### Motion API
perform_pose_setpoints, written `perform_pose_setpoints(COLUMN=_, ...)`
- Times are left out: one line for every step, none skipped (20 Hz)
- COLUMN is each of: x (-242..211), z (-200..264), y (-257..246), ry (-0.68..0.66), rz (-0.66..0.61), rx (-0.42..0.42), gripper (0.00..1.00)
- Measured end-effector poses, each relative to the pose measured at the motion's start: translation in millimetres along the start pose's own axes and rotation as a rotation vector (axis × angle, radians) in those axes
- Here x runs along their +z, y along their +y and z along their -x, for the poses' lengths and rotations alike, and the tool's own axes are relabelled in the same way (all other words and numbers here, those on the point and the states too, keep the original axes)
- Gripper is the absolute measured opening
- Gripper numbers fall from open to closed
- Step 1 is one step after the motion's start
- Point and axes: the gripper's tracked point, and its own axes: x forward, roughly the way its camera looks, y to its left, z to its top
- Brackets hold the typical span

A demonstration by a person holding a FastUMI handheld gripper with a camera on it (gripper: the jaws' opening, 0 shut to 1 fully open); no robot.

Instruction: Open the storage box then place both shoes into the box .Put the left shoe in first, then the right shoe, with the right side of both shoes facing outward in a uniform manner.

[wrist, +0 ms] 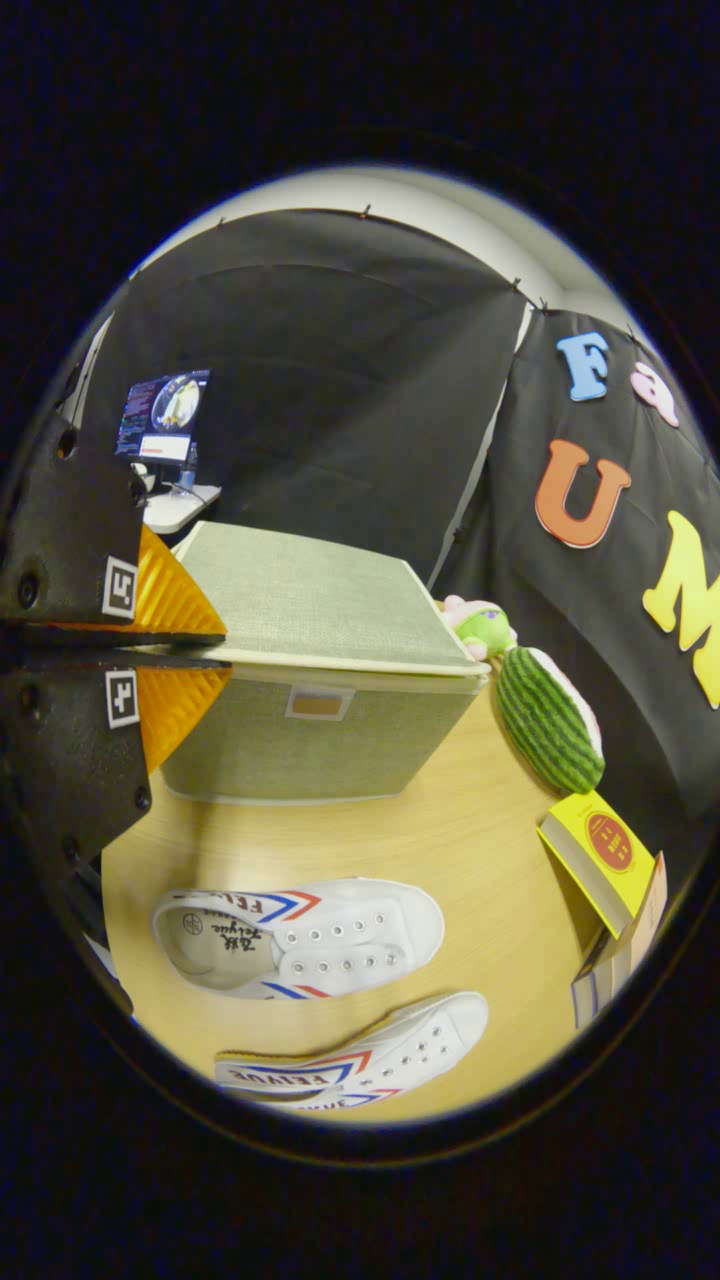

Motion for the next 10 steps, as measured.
perform_pose_setpoints(x=1.9, z=1.9, y=3.6, ry=-0.003, rz=-0.004, rx=0.004, gripper=0.05)
perform_pose_setpoints(x=3.6, z=6.7, y=9.3, ry=-0.012, rz=-0.010, rx=0.012, gripper=0.05)
perform_pose_setpoints(x=5.6, z=10.5, y=17.8, ry=-0.019, rz=-0.010, rx=0.024, gripper=0.06)
perform_pose_setpoints(x=8.7, z=15.1, y=29.3, ry=-0.027, rz=-0.002, rx=0.039, gripper=0.06)
perform_pose_setpoints(x=12.9, z=16.7, y=41.9, ry=-0.038, rz=0.013, rx=0.053, gripper=0.06)
perform_pose_setpoints(x=15.2, z=20.4, y=54.6, ry=-0.040, rz=0.035, rx=0.066, gripper=0.05)
perform_pose_setpoints(x=19.3, z=20.9, y=70.0, ry=-0.047, rz=0.059, rx=0.082, gripper=0.05)
perform_pose_setpoints(x=22.2, z=20.8, y=84.7, ry=-0.051, rz=0.082, rx=0.098, gripper=0.06)
perform_pose_setpoints(x=23.4, z=19.2, y=100.7, ry=-0.050, rz=0.096, rx=0.117, gripper=0.06)
perform_pose_setpoints(x=24.9, z=18.2, y=118.0, ry=-0.052, rz=0.105, rx=0.141, gripper=0.06)
